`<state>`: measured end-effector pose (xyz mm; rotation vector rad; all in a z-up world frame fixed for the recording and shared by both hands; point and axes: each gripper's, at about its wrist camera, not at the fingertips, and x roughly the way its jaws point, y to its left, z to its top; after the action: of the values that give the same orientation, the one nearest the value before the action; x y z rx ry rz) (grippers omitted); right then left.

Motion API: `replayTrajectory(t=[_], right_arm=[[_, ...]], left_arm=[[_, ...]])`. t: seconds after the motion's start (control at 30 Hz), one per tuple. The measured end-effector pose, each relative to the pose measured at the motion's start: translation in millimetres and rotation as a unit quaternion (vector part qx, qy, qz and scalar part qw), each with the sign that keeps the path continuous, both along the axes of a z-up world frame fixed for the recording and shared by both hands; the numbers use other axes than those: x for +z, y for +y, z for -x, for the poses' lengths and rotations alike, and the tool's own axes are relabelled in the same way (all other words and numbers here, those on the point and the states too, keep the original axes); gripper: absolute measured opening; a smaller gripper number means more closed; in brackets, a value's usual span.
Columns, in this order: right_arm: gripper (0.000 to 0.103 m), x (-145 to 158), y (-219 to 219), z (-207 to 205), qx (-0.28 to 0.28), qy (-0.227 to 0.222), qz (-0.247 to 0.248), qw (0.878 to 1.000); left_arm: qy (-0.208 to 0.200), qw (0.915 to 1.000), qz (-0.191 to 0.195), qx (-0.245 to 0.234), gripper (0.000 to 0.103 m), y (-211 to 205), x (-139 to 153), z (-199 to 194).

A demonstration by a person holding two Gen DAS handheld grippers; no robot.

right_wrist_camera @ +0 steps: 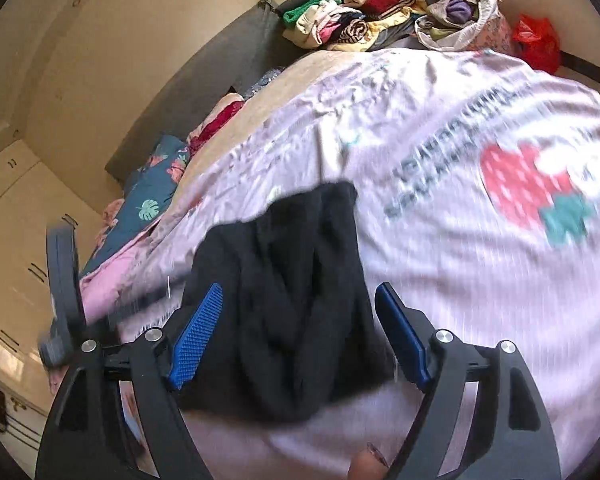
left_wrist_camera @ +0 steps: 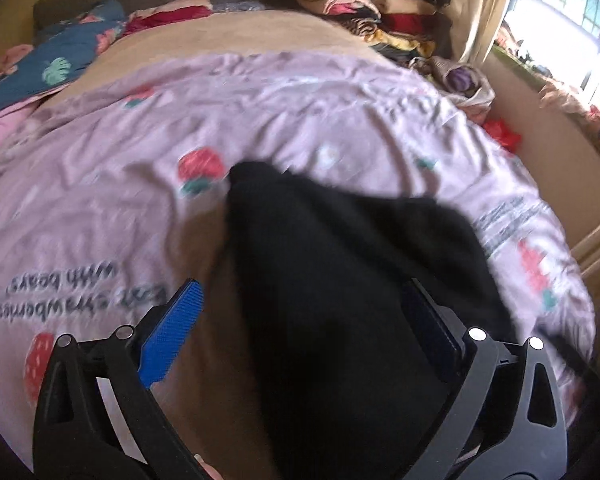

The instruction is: Fold small clothes

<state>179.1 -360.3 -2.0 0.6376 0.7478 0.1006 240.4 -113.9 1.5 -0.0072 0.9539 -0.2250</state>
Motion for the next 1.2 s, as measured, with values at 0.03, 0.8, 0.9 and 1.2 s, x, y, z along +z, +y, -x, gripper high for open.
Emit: replayTrajectory(t=[0.03,0.8,0.9,1.2], right_arm=[[0.078,-2.7,-2.7,-13.7,-0.001,0.021,0.014,1.000],[0.011,12.2,28.4,-92.9,0.113,-0.020,0.204,0.972],[0.011,-11.1,20.9,-94.3,0.104,0.011,0.200,0.974],[0.014,-37.5,21.0,-79.6,0.069,0.018,0.217,0.973]], left_arm=[[0.001,1.0000,-0.002,0.000,0.093,2.8,-3.7,3.0],[-0.025,0.9994,-0.005,-0.023,0.093,-3.7,-11.3,34.1],[-0.012,0.9995,-0.003,-0.029,0.093,-7.1,-17.1,34.5],[0.000,0.9996,0.008,-0.027,0.093,-8.6,-23.7,39.0]])
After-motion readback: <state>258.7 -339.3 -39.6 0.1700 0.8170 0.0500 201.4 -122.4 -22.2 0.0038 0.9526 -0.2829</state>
